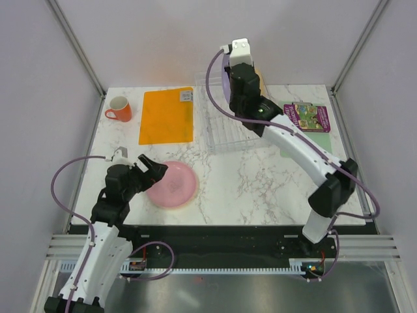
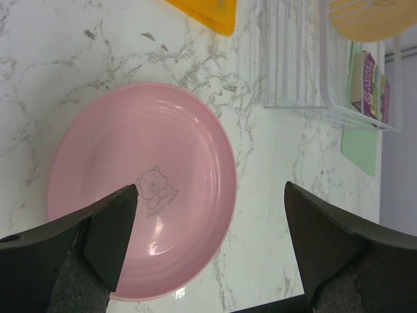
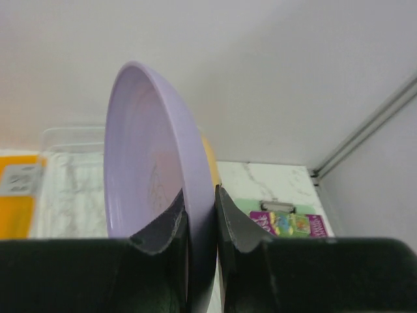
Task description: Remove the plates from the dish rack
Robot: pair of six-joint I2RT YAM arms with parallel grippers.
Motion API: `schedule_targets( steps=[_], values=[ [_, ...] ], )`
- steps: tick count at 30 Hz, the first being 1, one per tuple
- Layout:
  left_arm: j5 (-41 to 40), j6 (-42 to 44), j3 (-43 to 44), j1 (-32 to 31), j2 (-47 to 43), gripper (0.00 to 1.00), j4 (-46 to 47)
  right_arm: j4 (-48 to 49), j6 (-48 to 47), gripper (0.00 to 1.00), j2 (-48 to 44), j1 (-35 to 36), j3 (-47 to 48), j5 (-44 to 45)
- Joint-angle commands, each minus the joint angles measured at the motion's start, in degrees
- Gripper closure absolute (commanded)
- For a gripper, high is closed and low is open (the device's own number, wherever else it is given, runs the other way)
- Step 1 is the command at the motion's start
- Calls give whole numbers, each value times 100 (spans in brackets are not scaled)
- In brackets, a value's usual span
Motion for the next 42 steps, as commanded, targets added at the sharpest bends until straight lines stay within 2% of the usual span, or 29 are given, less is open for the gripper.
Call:
schedule_targets(
  steps=[1,5,8,15,22,31,35,37,40,42],
  values=[
    [603,229,232,18,-187,0,426,-1293,1814,100,-1305,103,-817,-1536],
    [971,220,223,10,-292,0,645,-1627,2789,100,-2108,103,-1872,-2619],
    [1235,203,127,10,-345,0,996,-1628,3177,100,-2530,103,-2495,-3479],
    [1772,-34,-137,10,-135,0,1682,-1092,4118,100,-3023,111,-3639,-4711],
    [1922,-210,-453,10,59,0,2166,-460,4742,100,-3392,208,-4491,-5126],
    [2229,-421,-656,10,393,0,2931,103,5340,100,-3393,322,-4923,-5811],
    [2422,-553,-761,1,489,1,3300,682,5647,100,-3366,384,-5178,-6066],
    [2537,-632,-831,1,533,10,3607,980,5840,100,-3322,419,-5318,-6277],
    [2616,-729,-998,1,490,37,3959,1315,6069,100,-3305,419,-5485,-6497],
    [2660,-720,-1060,1,420,67,4021,1404,6114,100,-3278,419,-5530,-6611]
  ],
)
